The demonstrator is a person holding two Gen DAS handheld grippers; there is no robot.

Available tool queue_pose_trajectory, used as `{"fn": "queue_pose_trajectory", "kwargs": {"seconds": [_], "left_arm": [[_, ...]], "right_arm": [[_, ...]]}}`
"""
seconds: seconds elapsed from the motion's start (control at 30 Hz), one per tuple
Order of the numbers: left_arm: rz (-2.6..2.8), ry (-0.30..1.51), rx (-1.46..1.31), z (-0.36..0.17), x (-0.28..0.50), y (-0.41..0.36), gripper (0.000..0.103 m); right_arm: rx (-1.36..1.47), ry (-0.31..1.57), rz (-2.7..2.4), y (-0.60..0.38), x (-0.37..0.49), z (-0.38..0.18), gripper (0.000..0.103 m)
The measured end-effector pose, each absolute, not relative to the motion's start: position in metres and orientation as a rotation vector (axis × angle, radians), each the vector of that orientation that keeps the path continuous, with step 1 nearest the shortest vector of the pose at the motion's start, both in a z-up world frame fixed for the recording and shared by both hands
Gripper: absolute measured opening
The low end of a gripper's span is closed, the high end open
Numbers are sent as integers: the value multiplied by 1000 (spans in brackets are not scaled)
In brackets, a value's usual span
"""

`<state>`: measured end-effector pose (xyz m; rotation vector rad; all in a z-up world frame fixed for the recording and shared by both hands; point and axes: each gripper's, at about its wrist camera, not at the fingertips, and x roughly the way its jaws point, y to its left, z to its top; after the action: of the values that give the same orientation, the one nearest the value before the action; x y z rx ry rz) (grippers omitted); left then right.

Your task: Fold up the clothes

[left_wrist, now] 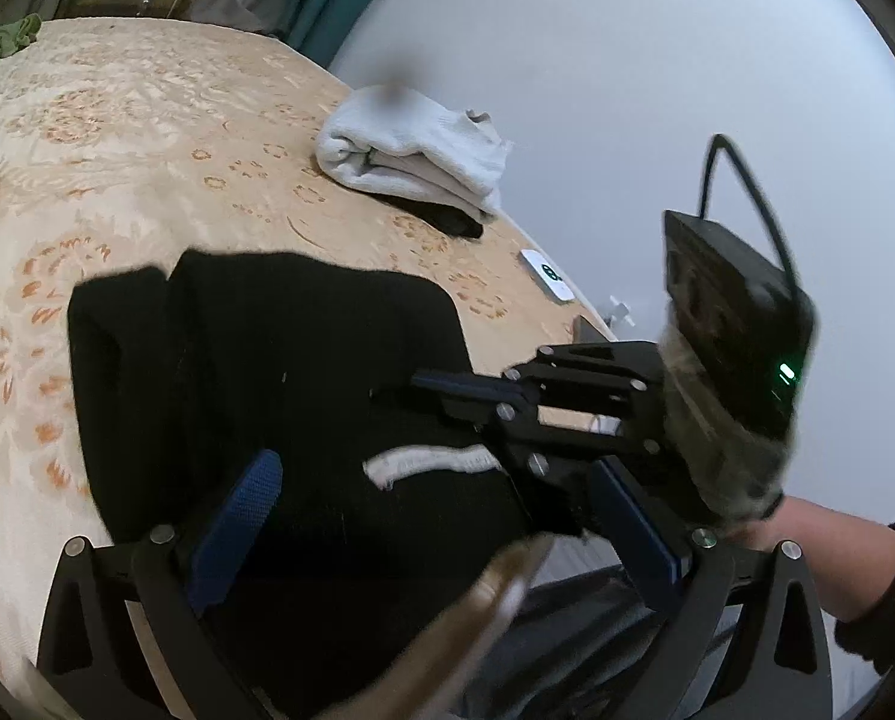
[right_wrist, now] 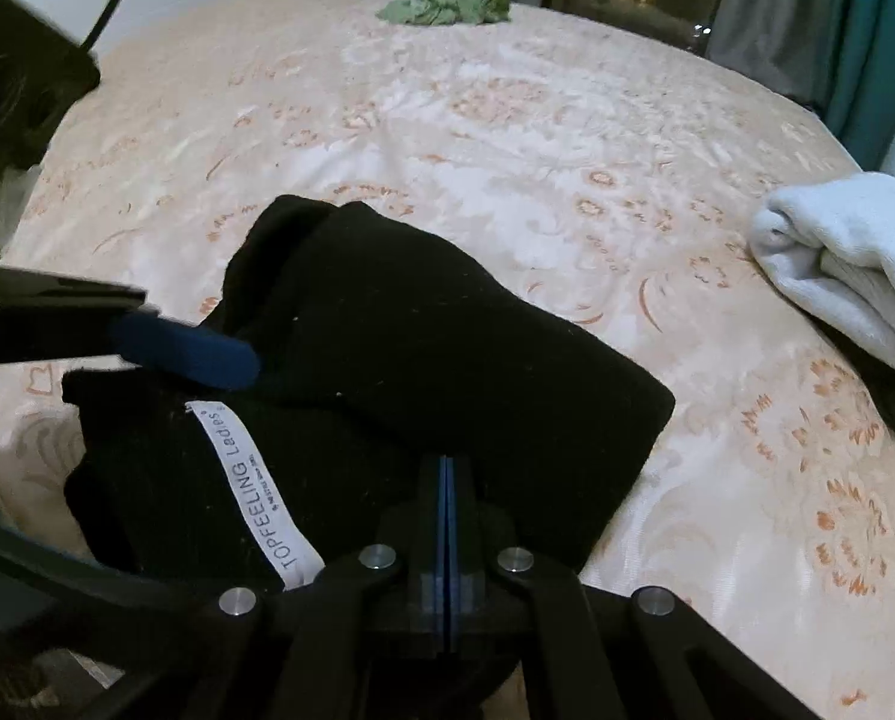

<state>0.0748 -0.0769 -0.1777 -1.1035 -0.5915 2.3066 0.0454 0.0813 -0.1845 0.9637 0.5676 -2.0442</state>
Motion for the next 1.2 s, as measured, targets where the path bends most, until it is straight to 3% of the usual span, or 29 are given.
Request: {"fn": "queue_pose_trajectory", "kwargs": {"seconds": [0.23,0.33,0.5,0.6,0.67,0.77,0.8,0.87,0.9,1.03,1.2], "left_arm": [[2347,-211,-1159,-175,101,-52,103],[2346,-260,-1142,-159,101,-63,103],[2372,-515,-1059,-131,79,-108,103],[2310,-616,-1198,-137,41,-117,103],[2258,-600,-1316,-150,18,-110,103],[2279,-401,-1389,-169,12,-86,103],[2298,-316,-1404,-177,14,-78,103],[2342,-272,-1361,-193,22,-74,103],[2336,-331,-1340,-197,24,-79,103],[2259,-468,-1384,-205,21,-93,103],[2252,-403,-1458,-200,23,-81,103]], "right_arm": [[968,420,-2104,92,44,-189,0],[965,416,-2150,91,47,-189,0],[940,392,-2211,96,53,-187,0],[869,480,-2250,93,65,-185,0],[821,547,-2271,91,73,-184,0],[795,544,-2289,94,77,-180,2],[791,516,-2299,98,78,-176,6],[782,456,-2332,108,78,-167,43],[777,420,-2350,113,77,-162,101],[732,243,-2439,130,77,-137,103],[815,171,-2469,104,61,-123,103]]}}
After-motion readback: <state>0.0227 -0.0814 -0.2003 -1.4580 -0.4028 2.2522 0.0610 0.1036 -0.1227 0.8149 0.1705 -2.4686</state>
